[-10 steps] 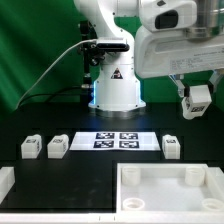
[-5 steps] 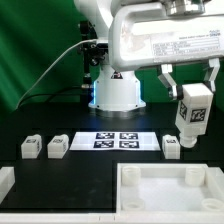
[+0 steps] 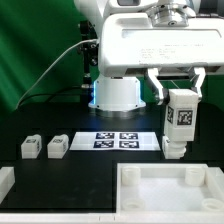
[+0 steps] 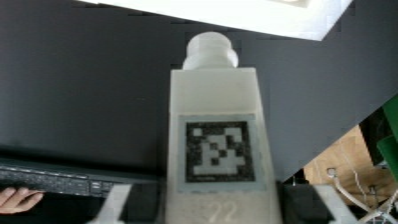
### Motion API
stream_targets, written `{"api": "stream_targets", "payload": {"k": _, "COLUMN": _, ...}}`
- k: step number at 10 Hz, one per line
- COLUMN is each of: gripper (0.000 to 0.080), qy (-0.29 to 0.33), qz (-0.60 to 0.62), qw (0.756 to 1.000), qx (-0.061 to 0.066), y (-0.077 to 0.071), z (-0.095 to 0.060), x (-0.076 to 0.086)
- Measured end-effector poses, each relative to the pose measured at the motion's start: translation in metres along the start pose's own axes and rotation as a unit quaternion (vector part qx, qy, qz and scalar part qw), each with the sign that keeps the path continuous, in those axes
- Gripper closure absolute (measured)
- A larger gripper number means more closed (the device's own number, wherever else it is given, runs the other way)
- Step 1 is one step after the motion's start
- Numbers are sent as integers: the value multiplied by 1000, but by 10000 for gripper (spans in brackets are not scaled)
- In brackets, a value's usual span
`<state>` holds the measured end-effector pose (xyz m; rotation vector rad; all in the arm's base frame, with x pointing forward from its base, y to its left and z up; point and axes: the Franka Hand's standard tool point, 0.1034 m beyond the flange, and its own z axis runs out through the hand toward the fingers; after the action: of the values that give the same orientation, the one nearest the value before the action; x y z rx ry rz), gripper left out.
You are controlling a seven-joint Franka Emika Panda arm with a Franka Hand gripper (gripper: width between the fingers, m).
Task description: Assemble one leg
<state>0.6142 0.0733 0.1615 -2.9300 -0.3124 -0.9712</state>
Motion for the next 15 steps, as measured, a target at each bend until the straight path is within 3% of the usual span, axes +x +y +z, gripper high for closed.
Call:
{"api": "stream_targets", "payload": {"k": 2, "gripper": 506, "qy": -4, "qz": -4, "qw": 1000, "qx": 17, "y": -26, "z": 21, "x": -6}}
{"api": "stream_targets", "payload": {"k": 3, "gripper": 506, "qy": -7, "qz": -6, "qw": 1000, "qx": 22, "y": -32, "z": 29, "x": -9}}
{"api": "stream_targets", "payload": {"k": 5, "gripper": 506, "qy": -13, "qz": -6, "qw": 1000, "qx": 26, "y": -35, "z": 40, "x": -14}}
{"api": "stream_targets", "payload": {"k": 15, "gripper": 506, "qy": -26, "qz": -3, "qw": 999, "qx": 32, "y": -43, "z": 65, "x": -30}}
